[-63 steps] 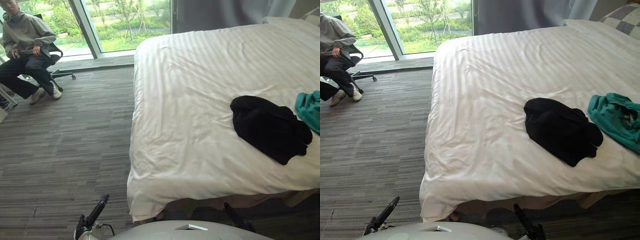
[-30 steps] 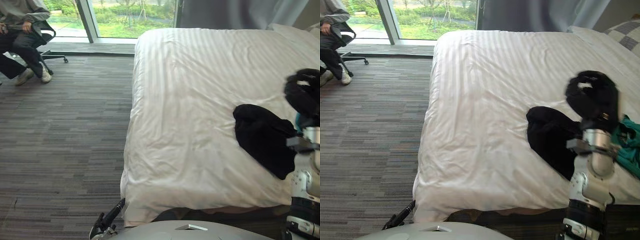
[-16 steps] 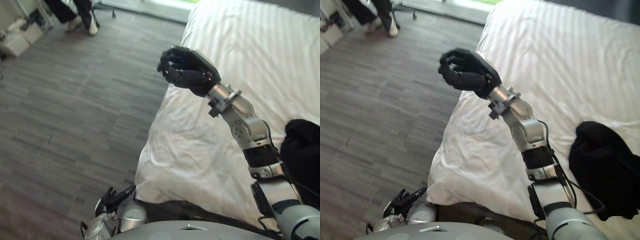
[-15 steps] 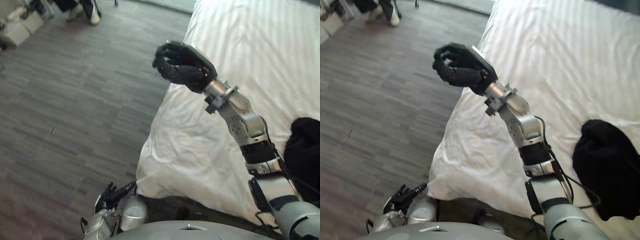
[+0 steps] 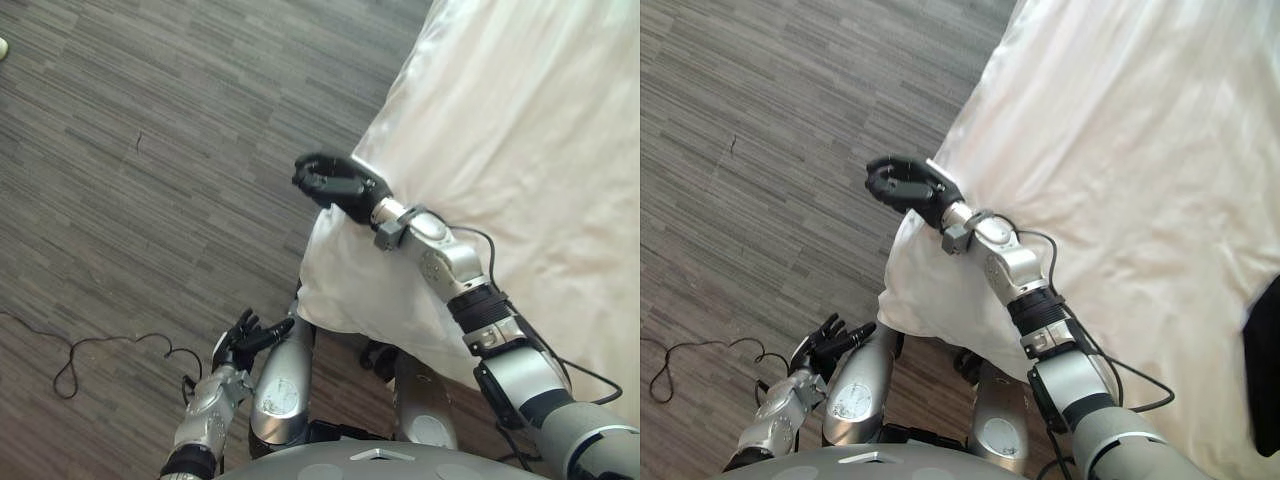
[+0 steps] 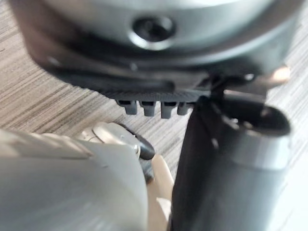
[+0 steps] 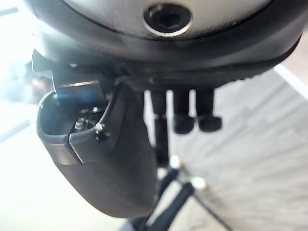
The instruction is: Tidy up the quilt and then pick up the clothes from the bed and put them into the laundry hamper
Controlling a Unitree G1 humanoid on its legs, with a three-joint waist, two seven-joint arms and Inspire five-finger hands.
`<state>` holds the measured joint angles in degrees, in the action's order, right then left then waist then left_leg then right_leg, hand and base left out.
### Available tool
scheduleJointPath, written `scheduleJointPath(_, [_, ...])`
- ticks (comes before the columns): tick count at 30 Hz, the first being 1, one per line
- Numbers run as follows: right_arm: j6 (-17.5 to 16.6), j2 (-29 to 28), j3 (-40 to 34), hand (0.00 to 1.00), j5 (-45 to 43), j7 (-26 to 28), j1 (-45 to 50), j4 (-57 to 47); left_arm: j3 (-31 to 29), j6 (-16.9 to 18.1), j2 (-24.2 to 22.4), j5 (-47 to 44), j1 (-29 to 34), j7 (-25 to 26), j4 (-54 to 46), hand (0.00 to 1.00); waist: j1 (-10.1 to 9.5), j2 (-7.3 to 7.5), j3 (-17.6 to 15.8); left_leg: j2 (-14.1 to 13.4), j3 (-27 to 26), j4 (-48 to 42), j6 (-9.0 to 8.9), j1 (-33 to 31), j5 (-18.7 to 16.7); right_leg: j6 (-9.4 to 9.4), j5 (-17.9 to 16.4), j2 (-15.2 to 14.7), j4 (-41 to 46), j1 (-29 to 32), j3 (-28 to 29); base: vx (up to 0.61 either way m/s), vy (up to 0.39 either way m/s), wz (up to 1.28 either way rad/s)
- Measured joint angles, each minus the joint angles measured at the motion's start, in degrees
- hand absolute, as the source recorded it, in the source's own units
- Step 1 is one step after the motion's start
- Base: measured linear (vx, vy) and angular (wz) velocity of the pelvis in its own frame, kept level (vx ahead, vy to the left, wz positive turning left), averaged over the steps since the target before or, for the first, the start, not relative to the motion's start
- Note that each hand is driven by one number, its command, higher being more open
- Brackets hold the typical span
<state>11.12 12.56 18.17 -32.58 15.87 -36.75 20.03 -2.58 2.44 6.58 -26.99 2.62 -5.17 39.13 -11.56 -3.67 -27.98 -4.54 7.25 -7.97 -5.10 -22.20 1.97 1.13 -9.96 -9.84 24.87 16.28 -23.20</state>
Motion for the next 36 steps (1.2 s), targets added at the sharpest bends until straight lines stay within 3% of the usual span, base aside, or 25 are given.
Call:
scheduleJointPath(4, [-5.7,-3.24,-1.43,0.0,0.21,-0.34,0.4,1.98,1.57,1.08,-0.23,-0.23,-1.54,1.27,2.48,1.0,1.0,-0.11,-0.05,-0.08,-1.33,-0.03,-0.01,-0.56,0.96,0.16,-0.74,-0.09,0.46,1.37,1.59,-0.11,-0.048,-0.13])
scheduleJointPath(8, [-10.66,-5.67,-3.4,0.0,0.44,6.9,8.26,1.48,1.01,2.33,0.04,-0.26,-1.22,2.62,3.26,1.0,3.23,0.77,-0.26,0.67,-1.96,0.03,-0.04,1.53,0.93,0.06,-0.87,-0.04,-1.6,-0.99,2.94,-0.09,0.01,0.0])
scheduleJointPath(9, [-11.75,-6.61,-3.81,0.0,0.44,9.33,10.38,1.34,0.14,2.37,0.14,0.09,-0.9,2.85,3.18,1.0,4.29,1.45,-0.32,1.1,-2.03,0.08,-0.06,2.04,0.85,0.35,-1.0,-0.07,-2.71,-2.0,3.18,-0.05,0.043,0.02])
scheduleJointPath(11, [-12.43,-6.93,-4.34,0.0,0.47,15.17,17.99,-2.55,-0.77,2.37,0.74,0.64,-0.81,3.35,2.75,1.0,6.29,3.77,-0.36,2.23,-2.11,0.33,0.09,3.34,0.27,4.07,-1.77,-0.16,-7.06,-5.36,3.96,-0.05,0.025,0.08])
scheduleJointPath(14, [-12.75,-7.52,-4.57,0.0,0.38,21.95,27.14,-2.76,-0.82,2.22,1.4,0.9,-0.32,3.25,3.37,1.0,7.34,6.32,0.66,3.24,-2.87,1.55,0.35,6.83,0.16,7.07,-0.02,0.0,-12.69,-10.35,4.82,-0.01,0.04,-0.1])
scheduleJointPath(17, [-12.62,-8.49,-4.03,0.0,1.68,26.94,34.45,2.92,-1.42,1.69,1.51,3.72,1.27,3.16,4.93,1.0,7.44,8.09,5.16,3.77,-4.29,4.86,0.9,11.32,0.54,7.56,1.8,-0.14,-17.09,-14.8,5.42,0.04,0.025,-0.19])
scheduleJointPath(19, [-12.62,-8.24,-3.0,0.0,5.85,28.61,37.11,6.56,-1.54,0.44,1.31,6.15,2.48,2.99,5.52,1.0,7.36,8.34,8.61,4.08,-5.02,6.75,1.15,13.85,0.71,7.76,2.85,-0.31,-19.26,-17.43,5.64,0.09,0.022,-0.15])
scheduleJointPath(24, [-12.62,-5.59,2.91,0.0,8.85,27.58,40.21,2.96,-1.42,-3.72,1.2,12.35,4.96,1.93,6.45,1.0,7.31,7.82,15.57,3.97,-6.43,10.75,1.56,19.87,1.23,7.78,4.33,-0.3,-21.27,-21.5,6.55,0.06,0.014,-0.2])
scheduleJointPath(28, [-12.63,-5.92,3.49,0.0,0.93,21.66,35.35,-9.23,-1.31,-5.48,1.17,14.25,5.7,1.83,7.35,1.0,7.36,6.82,18.59,3.68,-7.7,12.69,1.69,21.84,2.21,7.73,5.14,-0.15,-21.66,-21.54,8.04,-0.06,0.006,-0.2])
scheduleJointPath(31, [-12.69,-6.57,1.04,0.0,-4.22,16.59,29.25,-13.31,-1.4,-6.6,1.36,14.24,6.58,1.15,7.38,1.0,7.69,5.43,19.18,3.97,-8.75,12.69,2.2,22.68,2.57,8.17,5.97,-0.49,-22.21,-21.97,9.17,-0.1,0.038,-0.19])
scheduleJointPath(34, [-11.1,-6.22,-2.1,0.0,-4.86,11.05,25.38,-14.02,-0.55,-6.27,1.78,14.68,8.44,-0.78,7.62,1.0,8.4,3.07,18.73,4.24,-9.88,12.7,2.63,22.62,2.89,9.11,6.5,-1.16,-23.24,-21.82,9.79,-0.11,0.036,-0.17])
scheduleJointPath(36, [-9.12,-4.15,-4.99,0.0,-4.82,8.26,24.06,-14.05,1.2,-6.15,1.69,14.6,9.56,-2.19,7.8,1.0,8.78,0.73,17.75,4.64,-10.43,12.72,2.44,21.06,3.05,9.29,6.61,-1.57,-22.85,-19.54,10.69,-0.16,0.069,-0.16])
